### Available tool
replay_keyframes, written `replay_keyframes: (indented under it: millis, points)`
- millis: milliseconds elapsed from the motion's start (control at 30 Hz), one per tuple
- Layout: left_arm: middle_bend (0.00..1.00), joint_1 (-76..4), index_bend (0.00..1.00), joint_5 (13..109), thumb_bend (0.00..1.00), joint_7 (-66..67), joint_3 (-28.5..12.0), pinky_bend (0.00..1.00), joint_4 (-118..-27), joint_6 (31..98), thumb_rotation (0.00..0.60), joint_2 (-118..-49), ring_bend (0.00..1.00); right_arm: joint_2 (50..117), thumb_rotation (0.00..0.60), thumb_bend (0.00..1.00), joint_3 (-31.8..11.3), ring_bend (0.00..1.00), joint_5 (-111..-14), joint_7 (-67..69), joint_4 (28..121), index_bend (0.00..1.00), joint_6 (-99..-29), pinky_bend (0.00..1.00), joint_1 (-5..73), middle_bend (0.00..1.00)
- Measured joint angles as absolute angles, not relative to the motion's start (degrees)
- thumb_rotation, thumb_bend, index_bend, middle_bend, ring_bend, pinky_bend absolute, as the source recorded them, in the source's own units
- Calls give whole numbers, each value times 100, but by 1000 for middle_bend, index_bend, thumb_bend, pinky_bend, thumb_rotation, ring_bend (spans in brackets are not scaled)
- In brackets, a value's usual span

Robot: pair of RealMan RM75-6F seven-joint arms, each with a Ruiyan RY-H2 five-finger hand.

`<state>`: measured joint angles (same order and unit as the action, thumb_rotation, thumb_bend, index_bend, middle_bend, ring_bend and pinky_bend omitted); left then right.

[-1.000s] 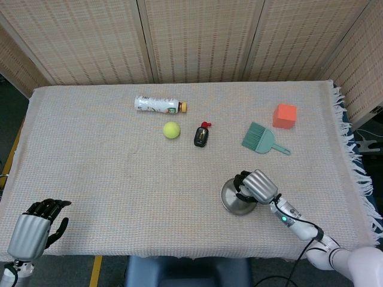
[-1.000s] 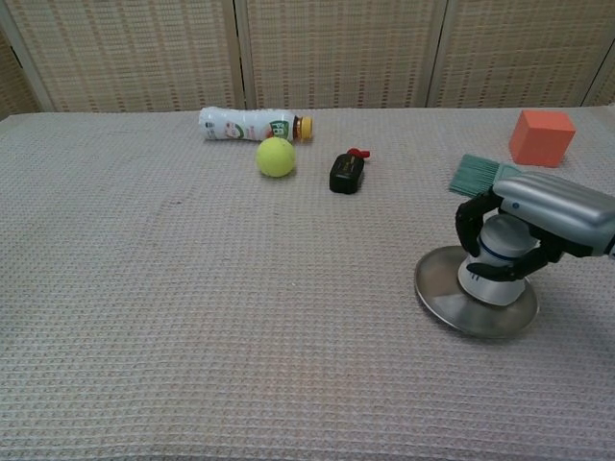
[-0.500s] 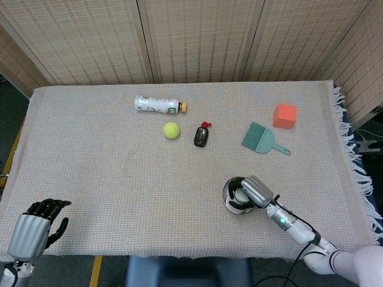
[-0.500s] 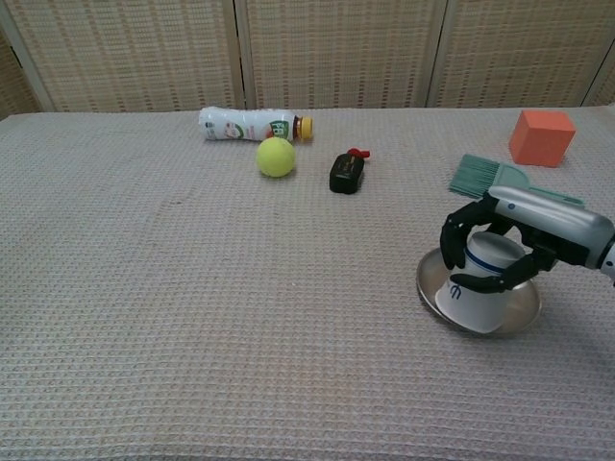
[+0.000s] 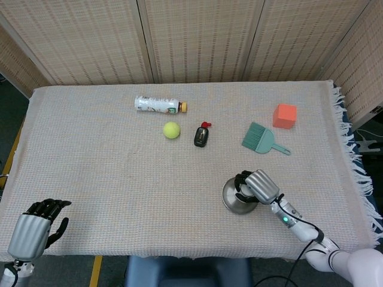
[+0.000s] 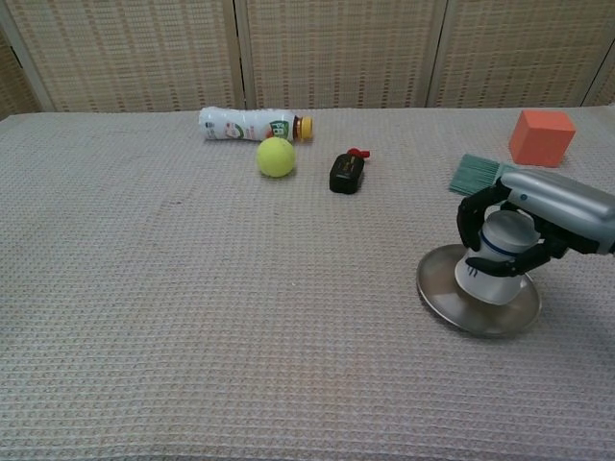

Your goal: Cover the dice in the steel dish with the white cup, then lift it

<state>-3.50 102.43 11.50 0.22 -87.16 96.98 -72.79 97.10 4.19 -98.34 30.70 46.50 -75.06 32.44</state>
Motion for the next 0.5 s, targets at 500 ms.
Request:
replay_keyframes:
  millis: [500]
  points:
    - [409, -356, 347, 10235, 396, 1193, 34, 465, -8730, 9652, 600, -7292, 347, 9018, 600, 246, 268, 501, -9362, 1713, 5310, 704, -7767, 801, 2764, 579]
